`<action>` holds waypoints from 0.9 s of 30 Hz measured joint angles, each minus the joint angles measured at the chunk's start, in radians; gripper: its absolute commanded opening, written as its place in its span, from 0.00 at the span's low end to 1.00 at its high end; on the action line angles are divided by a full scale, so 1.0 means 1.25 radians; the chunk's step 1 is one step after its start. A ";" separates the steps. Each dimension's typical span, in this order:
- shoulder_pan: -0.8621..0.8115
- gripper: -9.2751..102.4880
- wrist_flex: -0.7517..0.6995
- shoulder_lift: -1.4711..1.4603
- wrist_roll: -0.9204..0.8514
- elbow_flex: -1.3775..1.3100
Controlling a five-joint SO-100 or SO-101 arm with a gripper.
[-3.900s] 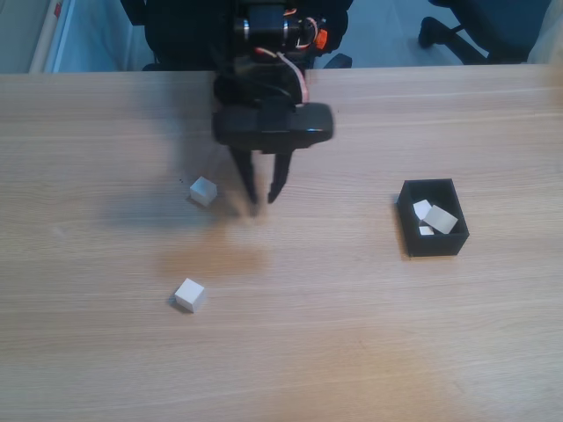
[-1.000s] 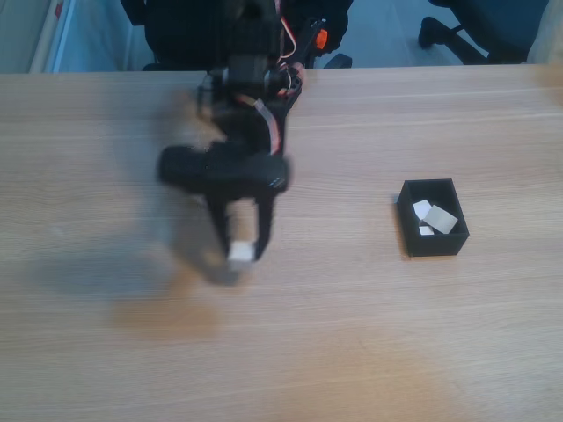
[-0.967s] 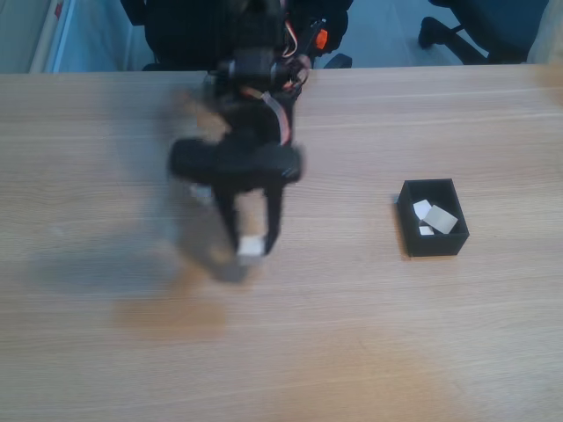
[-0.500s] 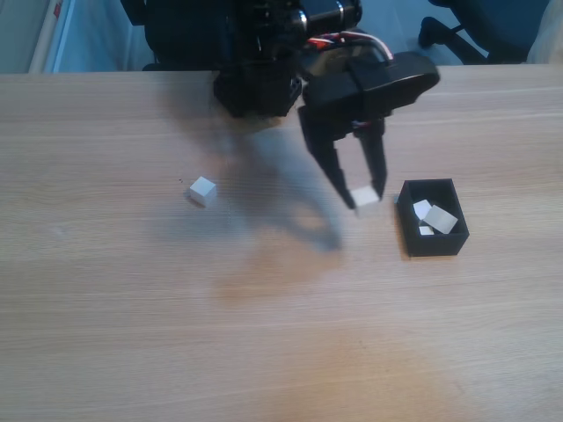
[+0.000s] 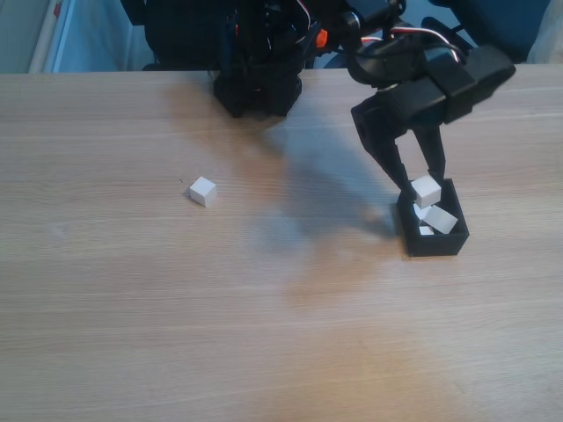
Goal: Pick blocks and place them in the box.
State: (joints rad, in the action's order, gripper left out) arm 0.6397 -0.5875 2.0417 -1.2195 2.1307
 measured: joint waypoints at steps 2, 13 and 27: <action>0.021 0.11 -0.020 -0.021 0.013 -0.017; 0.056 0.17 -0.055 -0.048 0.063 -0.034; 0.022 0.19 -0.161 -0.052 0.103 -0.083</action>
State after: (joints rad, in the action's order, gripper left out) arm 0.6673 -0.7885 1.9773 -1.0907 2.0264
